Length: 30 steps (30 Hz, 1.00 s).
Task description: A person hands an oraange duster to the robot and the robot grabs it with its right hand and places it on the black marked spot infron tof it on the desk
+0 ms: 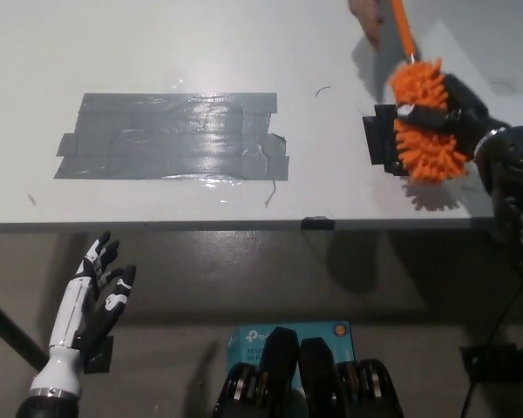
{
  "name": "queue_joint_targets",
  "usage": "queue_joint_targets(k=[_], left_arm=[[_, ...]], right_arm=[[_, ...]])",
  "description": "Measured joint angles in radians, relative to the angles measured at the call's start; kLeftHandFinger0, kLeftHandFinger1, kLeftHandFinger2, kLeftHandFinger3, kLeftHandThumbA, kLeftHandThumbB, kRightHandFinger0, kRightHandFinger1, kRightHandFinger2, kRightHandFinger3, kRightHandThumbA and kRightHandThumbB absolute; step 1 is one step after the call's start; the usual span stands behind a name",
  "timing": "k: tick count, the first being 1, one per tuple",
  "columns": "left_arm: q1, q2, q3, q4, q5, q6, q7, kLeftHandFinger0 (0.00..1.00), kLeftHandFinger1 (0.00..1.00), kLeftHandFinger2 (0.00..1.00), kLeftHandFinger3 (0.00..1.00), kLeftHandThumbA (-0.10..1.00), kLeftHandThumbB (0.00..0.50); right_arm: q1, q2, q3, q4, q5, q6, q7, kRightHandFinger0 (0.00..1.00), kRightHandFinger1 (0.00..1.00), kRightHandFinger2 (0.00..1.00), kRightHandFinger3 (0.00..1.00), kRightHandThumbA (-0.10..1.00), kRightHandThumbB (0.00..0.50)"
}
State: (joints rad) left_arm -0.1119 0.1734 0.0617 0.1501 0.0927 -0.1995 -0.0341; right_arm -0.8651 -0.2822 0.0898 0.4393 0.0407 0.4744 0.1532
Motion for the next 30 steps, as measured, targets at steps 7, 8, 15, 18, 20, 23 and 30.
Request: queue_joint_targets(k=[7,8,15,18,20,23,30], left_arm=[[-0.001,0.003,0.000,0.000,0.000,0.001,0.000,0.92,1.00,1.00,1.00,0.71,0.057],[-0.002,0.003,0.000,0.000,0.000,0.001,0.000,0.92,1.00,1.00,1.00,0.71,0.057],[-0.002,0.004,0.001,0.000,0.000,0.002,0.000,0.92,1.00,1.00,1.00,0.71,0.059],[-0.002,0.004,0.000,0.000,0.000,0.002,0.000,0.92,1.00,1.00,1.00,0.71,0.058],[-0.002,0.004,0.000,0.000,0.000,0.001,0.000,0.92,1.00,1.00,1.00,0.71,0.055],[-0.002,0.004,0.000,0.000,0.000,0.002,0.000,0.92,1.00,1.00,1.00,0.70,0.054],[-0.003,0.005,0.000,0.000,0.000,0.002,0.000,0.92,0.99,1.00,1.00,0.69,0.068]], right_arm=[[0.005,-0.091,-0.010,-0.221,0.088,0.001,0.018,0.14,0.66,1.00,1.00,-0.10,0.133],[0.005,-0.111,-0.008,-0.236,0.109,0.001,0.016,0.14,0.69,1.00,1.00,-0.10,0.134],[-0.003,-0.201,0.053,-0.228,0.224,0.001,-0.022,0.16,0.67,1.00,1.00,-0.10,0.143],[-0.022,-0.205,0.079,-0.189,0.238,0.001,-0.029,0.13,0.65,1.00,1.00,-0.10,0.142],[-0.043,-0.204,0.101,-0.148,0.244,0.001,-0.033,0.06,0.57,0.95,1.00,-0.10,0.147],[-0.061,-0.198,0.108,-0.099,0.249,0.001,-0.032,0.05,0.58,0.95,1.00,-0.10,0.132],[-0.132,-0.144,0.135,0.131,0.210,0.002,-0.025,0.14,0.62,0.94,1.00,-0.10,0.174]])
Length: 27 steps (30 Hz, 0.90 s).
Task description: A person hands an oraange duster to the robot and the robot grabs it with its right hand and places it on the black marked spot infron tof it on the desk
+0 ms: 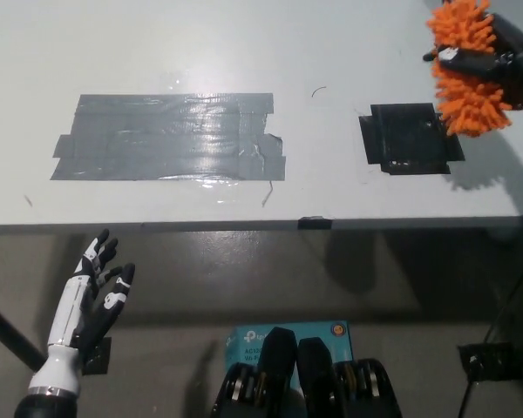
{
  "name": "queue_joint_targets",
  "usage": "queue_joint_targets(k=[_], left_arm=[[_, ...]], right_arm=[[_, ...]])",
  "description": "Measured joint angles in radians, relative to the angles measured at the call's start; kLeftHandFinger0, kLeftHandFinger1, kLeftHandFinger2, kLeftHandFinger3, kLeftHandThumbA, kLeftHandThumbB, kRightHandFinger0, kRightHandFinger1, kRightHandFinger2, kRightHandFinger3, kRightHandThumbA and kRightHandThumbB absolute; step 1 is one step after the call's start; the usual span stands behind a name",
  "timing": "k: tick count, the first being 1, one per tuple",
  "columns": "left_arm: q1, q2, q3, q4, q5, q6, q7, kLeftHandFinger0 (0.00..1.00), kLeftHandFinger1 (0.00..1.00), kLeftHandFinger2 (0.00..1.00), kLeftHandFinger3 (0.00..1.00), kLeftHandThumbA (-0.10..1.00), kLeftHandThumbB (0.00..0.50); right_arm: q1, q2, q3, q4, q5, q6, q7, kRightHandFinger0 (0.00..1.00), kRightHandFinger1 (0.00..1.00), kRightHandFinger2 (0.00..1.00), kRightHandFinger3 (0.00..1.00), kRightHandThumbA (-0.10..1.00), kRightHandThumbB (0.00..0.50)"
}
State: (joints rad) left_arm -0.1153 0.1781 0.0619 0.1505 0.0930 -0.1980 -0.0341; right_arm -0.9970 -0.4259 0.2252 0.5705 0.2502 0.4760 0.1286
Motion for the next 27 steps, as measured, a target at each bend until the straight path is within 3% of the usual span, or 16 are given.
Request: queue_joint_targets(k=[3,6,8,13,15,16,17,18,20,21,27], left_arm=[[-0.004,0.000,0.000,0.000,0.000,0.000,0.000,0.92,1.00,1.00,1.00,0.68,0.071],[-0.004,0.000,0.000,0.000,0.000,0.000,0.000,0.92,1.00,0.99,1.00,0.66,0.077],[-0.004,0.000,0.000,0.000,0.000,0.001,0.000,0.92,1.00,1.00,1.00,0.66,0.075],[-0.004,0.000,0.000,-0.001,0.001,0.002,0.000,0.93,0.99,0.99,1.00,0.63,0.064],[-0.004,0.000,0.000,-0.001,0.001,0.002,0.000,0.94,0.99,0.99,1.00,0.61,0.066],[-0.005,0.000,0.000,-0.001,0.001,0.003,0.000,0.94,0.99,0.99,1.00,0.60,0.067],[-0.005,0.000,0.000,-0.001,0.001,0.003,0.000,0.94,0.99,0.99,1.00,0.60,0.067],[-0.006,0.000,0.000,-0.001,0.001,0.003,0.000,0.94,0.99,0.98,1.00,0.60,0.064],[-0.007,0.000,0.000,-0.001,0.002,0.003,0.000,0.95,1.00,0.98,1.00,0.59,0.069],[-0.008,0.000,0.000,-0.002,0.003,0.003,0.000,0.95,1.00,0.96,1.00,0.59,0.073],[-0.011,0.001,0.000,-0.002,0.007,0.003,0.000,0.93,1.00,0.96,1.00,0.58,0.073]], right_arm=[[-0.039,0.032,0.045,0.110,-0.059,-0.003,-0.012,0.12,0.60,0.90,1.00,-0.10,0.184],[-0.064,0.076,0.097,0.219,-0.124,-0.025,-0.043,0.15,0.62,0.92,0.96,-0.10,0.132],[-0.076,0.098,0.114,0.286,-0.153,-0.045,-0.063,0.19,0.66,0.98,0.99,-0.10,0.127],[-0.097,0.170,0.139,0.518,-0.225,-0.127,-0.136,0.16,0.66,0.98,0.96,-0.10,0.133],[-0.111,0.178,0.138,0.563,-0.240,-0.162,-0.160,0.36,0.85,1.00,1.00,-0.10,0.200],[-0.122,0.181,0.138,0.587,-0.251,-0.180,-0.167,0.60,0.95,1.00,1.00,-0.06,0.213],[-0.122,0.181,0.138,0.587,-0.251,-0.180,-0.167,0.60,0.87,1.00,1.00,-0.05,0.216],[-0.141,0.186,0.135,0.631,-0.265,-0.209,-0.182,0.98,1.00,1.00,1.00,0.16,0.266],[-0.157,0.187,0.132,0.665,-0.277,-0.229,-0.185,1.00,1.00,1.00,1.00,0.26,0.289],[-0.161,0.187,0.132,0.672,-0.280,-0.232,-0.184,1.00,1.00,1.00,1.00,0.37,0.309],[-0.189,0.185,0.147,0.700,-0.333,-0.256,-0.163,1.00,1.00,1.00,1.00,0.53,0.331]])
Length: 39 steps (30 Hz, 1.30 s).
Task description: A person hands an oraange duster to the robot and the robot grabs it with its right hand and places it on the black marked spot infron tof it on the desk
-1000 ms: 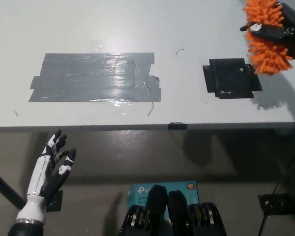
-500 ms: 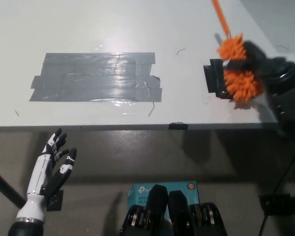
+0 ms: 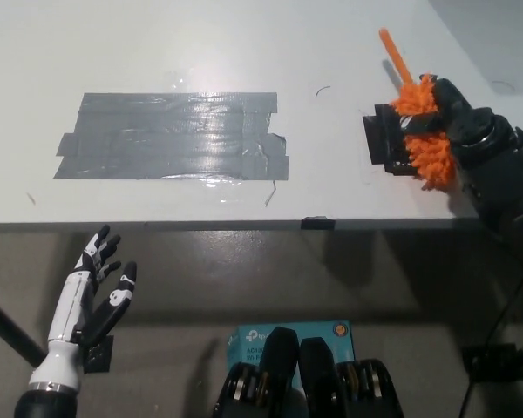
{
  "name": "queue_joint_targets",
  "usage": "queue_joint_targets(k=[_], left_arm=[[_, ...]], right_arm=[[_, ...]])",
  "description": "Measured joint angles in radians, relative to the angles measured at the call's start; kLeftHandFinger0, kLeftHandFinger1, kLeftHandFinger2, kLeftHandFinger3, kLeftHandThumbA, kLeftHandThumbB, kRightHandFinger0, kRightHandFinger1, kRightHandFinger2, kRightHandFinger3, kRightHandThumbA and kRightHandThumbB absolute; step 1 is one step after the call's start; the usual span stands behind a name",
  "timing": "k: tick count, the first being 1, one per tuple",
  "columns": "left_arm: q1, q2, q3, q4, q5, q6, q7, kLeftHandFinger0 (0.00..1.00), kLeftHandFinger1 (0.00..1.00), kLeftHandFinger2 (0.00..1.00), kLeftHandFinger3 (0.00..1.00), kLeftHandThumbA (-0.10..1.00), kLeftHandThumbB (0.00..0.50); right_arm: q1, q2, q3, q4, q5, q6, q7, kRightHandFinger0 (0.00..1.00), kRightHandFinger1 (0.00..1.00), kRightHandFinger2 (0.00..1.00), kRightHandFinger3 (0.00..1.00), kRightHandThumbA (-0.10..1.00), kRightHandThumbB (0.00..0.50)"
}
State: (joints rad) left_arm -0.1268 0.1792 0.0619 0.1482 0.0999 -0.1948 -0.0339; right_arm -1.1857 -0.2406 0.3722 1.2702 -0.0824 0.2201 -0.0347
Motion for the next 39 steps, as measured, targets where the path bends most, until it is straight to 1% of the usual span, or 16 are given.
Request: queue_joint_targets(k=[4,7,10,14,18,19,20,23,24,27,28,32,33,35,37,39], left_arm=[[-0.001,0.002,0.000,0.000,0.000,0.000,0.000,0.94,1.00,0.96,1.00,0.59,0.073],[-0.001,0.003,0.000,0.000,0.000,0.000,0.000,0.95,1.00,0.96,1.00,0.58,0.069],[-0.001,0.003,0.000,0.001,0.000,0.000,0.000,0.96,1.00,0.96,1.00,0.58,0.073],[-0.004,0.004,0.000,0.001,0.000,0.000,0.000,0.96,1.00,0.96,1.00,0.60,0.074],[-0.008,0.005,0.000,0.001,0.001,0.000,0.000,0.96,1.00,0.96,1.00,0.61,0.081],[-0.008,0.005,-0.001,0.001,0.001,0.000,0.000,0.95,1.00,0.96,1.00,0.61,0.077],[-0.010,0.005,-0.001,0.001,0.001,0.000,0.000,0.94,1.00,0.95,1.00,0.63,0.077],[-0.013,0.005,-0.002,0.003,0.001,0.000,0.000,0.94,0.99,0.95,1.00,0.63,0.070],[-0.013,0.005,-0.002,0.004,0.001,0.000,0.000,0.94,1.00,0.96,1.00,0.67,0.068],[-0.013,0.005,-0.003,0.008,0.001,0.001,0.000,0.94,1.00,0.97,1.00,0.72,0.076],[-0.013,0.005,-0.003,0.009,0.001,0.001,0.000,0.94,1.00,1.00,1.00,0.80,0.085],[-0.014,0.004,-0.005,0.021,0.001,0.002,-0.001,0.95,1.00,1.00,1.00,0.87,0.104],[-0.013,0.004,-0.005,0.023,0.001,0.002,-0.001,0.97,1.00,1.00,1.00,0.87,0.108],[-0.012,0.004,-0.005,0.032,0.000,0.002,-0.001,0.97,1.00,1.00,1.00,0.89,0.102],[-0.012,0.004,-0.006,0.035,0.000,0.003,-0.001,0.97,1.00,1.00,1.00,0.91,0.119],[-0.009,0.003,-0.006,0.039,0.000,0.003,-0.001,0.97,1.00,1.00,1.00,0.91,0.120]], right_arm=[[0.000,-0.002,-0.001,-0.006,-0.018,-0.014,0.007,1.00,1.00,1.00,1.00,0.65,0.360],[0.000,-0.007,-0.006,-0.025,-0.027,-0.019,0.009,1.00,1.00,1.00,1.00,0.70,0.358],[0.000,-0.016,-0.013,-0.057,-0.038,-0.029,0.012,1.00,1.00,1.00,1.00,0.80,0.403],[0.001,-0.030,-0.022,-0.111,-0.048,-0.034,0.020,1.00,1.00,1.00,1.00,0.80,0.420],[0.010,-0.042,-0.051,-0.206,-0.058,-0.033,0.017,1.00,1.00,1.00,1.00,0.86,0.449],[0.013,-0.045,-0.057,-0.226,-0.059,-0.033,0.016,1.00,1.00,1.00,1.00,0.89,0.449],[0.019,-0.051,-0.069,-0.271,-0.061,-0.033,0.012,1.00,1.00,1.00,1.00,0.89,0.417],[0.041,-0.068,-0.092,-0.402,-0.070,-0.026,0.005,1.00,1.00,1.00,1.00,0.89,0.431],[0.045,-0.070,-0.095,-0.416,-0.070,-0.025,0.005,1.00,1.00,1.00,1.00,0.92,0.410],[0.090,-0.084,-0.117,-0.534,-0.071,-0.009,0.011,1.00,1.00,1.00,1.00,0.94,0.395],[0.102,-0.087,-0.123,-0.559,-0.071,-0.004,0.012,1.00,1.00,1.00,1.00,0.98,0.349],[0.204,-0.096,-0.147,-0.707,-0.066,0.018,0.020,1.00,1.00,1.00,1.00,1.00,0.305],[0.222,-0.097,-0.150,-0.729,-0.066,0.020,0.020,1.00,1.00,1.00,1.00,0.96,0.301],[0.290,-0.098,-0.162,-0.802,-0.058,0.028,0.022,1.00,1.00,1.00,1.00,0.95,0.325],[0.342,-0.097,-0.170,-0.847,-0.051,0.034,0.023,1.00,1.00,1.00,1.00,0.95,0.360],[0.412,-0.097,-0.180,-0.909,-0.040,0.039,0.024,1.00,1.00,1.00,1.00,0.94,0.361]])
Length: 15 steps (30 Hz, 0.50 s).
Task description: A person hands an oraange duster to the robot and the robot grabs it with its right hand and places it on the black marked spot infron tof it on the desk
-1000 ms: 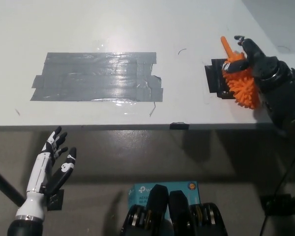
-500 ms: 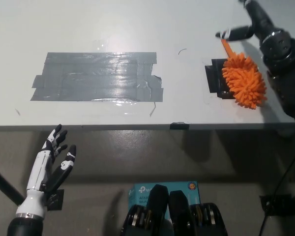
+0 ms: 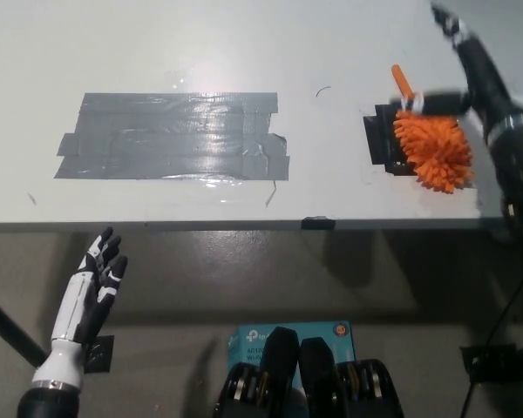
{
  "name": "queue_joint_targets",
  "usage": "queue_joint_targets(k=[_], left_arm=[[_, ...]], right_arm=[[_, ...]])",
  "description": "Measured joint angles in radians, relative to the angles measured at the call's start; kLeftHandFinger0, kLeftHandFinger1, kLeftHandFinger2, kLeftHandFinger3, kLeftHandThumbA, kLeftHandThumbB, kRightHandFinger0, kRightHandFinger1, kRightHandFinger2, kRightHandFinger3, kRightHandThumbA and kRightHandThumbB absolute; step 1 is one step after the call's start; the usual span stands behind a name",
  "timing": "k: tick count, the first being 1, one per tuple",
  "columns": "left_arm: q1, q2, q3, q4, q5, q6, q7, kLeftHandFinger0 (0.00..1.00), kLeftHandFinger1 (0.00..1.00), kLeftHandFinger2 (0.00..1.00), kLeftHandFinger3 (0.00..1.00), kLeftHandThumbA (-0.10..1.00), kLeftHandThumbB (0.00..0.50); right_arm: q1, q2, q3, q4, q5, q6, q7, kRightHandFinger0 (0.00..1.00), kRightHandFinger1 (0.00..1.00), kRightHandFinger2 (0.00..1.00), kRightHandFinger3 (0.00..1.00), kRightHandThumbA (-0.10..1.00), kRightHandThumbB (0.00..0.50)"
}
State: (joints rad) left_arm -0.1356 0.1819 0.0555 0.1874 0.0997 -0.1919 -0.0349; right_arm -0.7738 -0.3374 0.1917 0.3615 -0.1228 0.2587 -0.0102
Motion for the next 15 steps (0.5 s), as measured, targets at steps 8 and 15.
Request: queue_joint_targets(k=[8,15], left_arm=[[0.041,-0.005,-0.004,0.014,0.000,0.000,0.000,0.95,1.00,1.00,1.00,0.91,0.130],[0.080,-0.006,-0.008,0.033,0.000,0.000,0.000,0.96,1.00,1.00,1.00,0.90,0.140]], right_arm=[[0.339,0.005,-0.038,-0.268,0.057,0.004,0.000,1.00,1.00,1.00,1.00,0.95,0.298],[0.581,0.027,-0.065,-0.484,0.112,0.002,0.000,1.00,1.00,1.00,1.00,0.94,0.210]])
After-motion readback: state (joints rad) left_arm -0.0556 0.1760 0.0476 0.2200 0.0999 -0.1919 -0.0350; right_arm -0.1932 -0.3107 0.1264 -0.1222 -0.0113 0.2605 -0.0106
